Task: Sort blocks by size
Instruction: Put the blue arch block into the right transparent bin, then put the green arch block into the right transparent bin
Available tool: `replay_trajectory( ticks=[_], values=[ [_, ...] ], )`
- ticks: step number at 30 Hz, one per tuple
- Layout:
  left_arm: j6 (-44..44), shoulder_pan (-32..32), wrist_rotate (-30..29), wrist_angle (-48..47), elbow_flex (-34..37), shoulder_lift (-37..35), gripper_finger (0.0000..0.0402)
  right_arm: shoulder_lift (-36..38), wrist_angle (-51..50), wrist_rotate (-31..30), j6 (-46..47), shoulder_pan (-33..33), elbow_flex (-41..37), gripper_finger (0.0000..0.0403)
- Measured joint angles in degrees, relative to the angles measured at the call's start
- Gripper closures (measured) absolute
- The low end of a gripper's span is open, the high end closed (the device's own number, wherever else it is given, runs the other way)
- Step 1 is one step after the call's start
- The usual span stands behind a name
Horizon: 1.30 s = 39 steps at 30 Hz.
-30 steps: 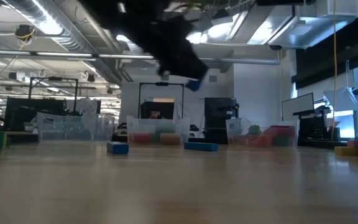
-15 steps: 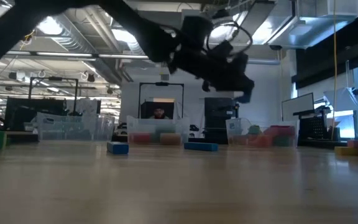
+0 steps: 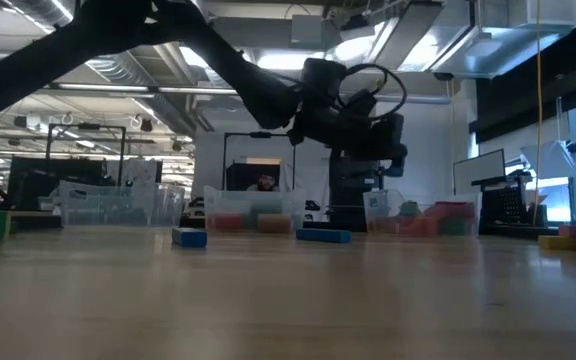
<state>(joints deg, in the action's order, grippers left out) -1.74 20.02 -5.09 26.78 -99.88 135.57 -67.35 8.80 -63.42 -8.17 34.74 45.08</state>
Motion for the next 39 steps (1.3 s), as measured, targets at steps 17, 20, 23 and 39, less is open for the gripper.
replay_trajectory(
  ticks=[17,20,23,39],
  values=[
    [1.94,1.84,0.51,-4.56,0.03,-0.69,0.0188,-0.09,-2.56,-0.13,-1.06,-0.76,-0.03,0.0182],
    [1.79,0.95,0.62,-9.42,0.04,-3.31,0.0183,-0.07,-2.83,-0.2,-1.16,-0.74,-0.04,0.0182],
    [1.16,-0.04,0.6,-13.98,0.02,-6.58,0.0186,-0.04,-2.91,-0.22,-1.18,-0.76,-0.09,0.0182],
    [-4.87,-5.35,-5.93,-46.76,0.07,-24.57,0.0192,0.01,-2.87,-0.07,-1.18,-0.63,-0.09,0.0182]
  ],
)
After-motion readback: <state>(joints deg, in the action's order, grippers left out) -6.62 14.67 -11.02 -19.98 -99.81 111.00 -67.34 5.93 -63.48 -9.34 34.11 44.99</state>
